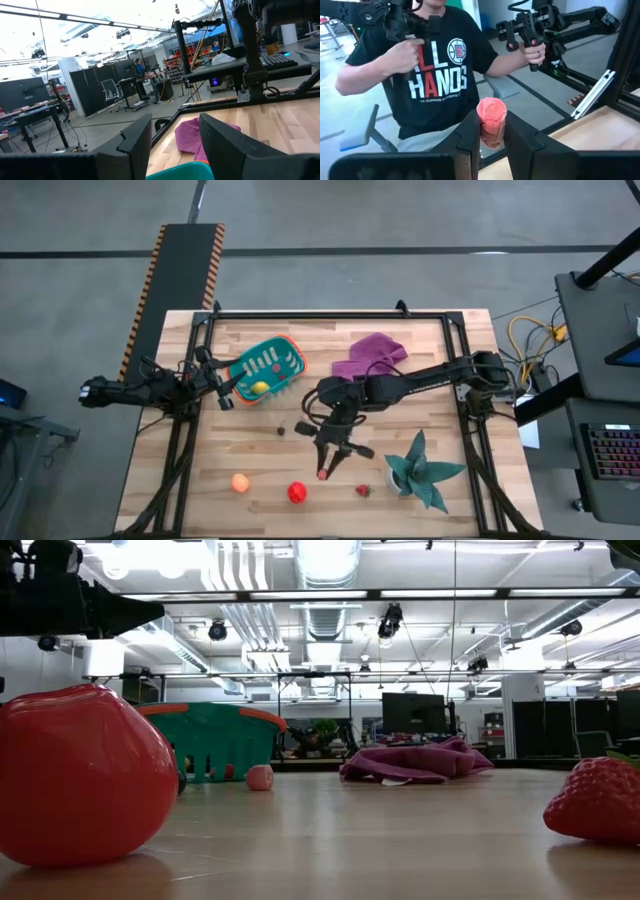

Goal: Pick and placing Produce into tupperware
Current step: Put the pink peach into the blue basket

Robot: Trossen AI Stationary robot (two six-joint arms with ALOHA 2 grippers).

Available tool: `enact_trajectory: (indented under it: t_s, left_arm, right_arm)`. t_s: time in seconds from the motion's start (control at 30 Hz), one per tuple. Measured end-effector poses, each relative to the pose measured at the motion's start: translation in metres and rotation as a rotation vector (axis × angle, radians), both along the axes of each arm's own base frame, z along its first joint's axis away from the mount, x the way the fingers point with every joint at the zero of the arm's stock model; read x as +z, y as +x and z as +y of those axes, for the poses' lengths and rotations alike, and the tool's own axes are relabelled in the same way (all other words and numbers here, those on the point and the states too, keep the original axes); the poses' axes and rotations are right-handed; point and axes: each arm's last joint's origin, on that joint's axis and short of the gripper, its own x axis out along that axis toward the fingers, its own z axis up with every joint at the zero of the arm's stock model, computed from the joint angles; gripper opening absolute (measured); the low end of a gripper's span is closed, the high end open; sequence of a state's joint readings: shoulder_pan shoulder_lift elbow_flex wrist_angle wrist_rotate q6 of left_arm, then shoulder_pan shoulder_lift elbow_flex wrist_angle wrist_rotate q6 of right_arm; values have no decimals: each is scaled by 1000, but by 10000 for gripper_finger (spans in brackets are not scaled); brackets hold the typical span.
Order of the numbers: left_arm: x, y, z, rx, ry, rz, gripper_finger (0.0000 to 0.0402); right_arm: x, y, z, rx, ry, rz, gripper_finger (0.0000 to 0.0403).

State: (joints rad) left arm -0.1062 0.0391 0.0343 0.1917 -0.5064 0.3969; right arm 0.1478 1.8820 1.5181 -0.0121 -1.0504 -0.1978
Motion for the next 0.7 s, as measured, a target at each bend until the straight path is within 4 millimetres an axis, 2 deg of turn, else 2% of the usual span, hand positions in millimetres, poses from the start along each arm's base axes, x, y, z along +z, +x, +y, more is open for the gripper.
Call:
enact_trajectory:
  t_s: [0.3, 0.53, 0.7]
  left_arm:
    - [0, 0, 0, 0, 0, 0, 151]
    - [0, 0, 0, 0, 0, 0, 151]
    - [0, 0, 0, 0, 0, 1, 151]
  right_arm:
    - [1, 0, 0, -1, -2, -21, 63]
    - [17, -1, 0, 0, 10, -168, 63]
    - [3, -2, -4, -102, -48, -3, 63]
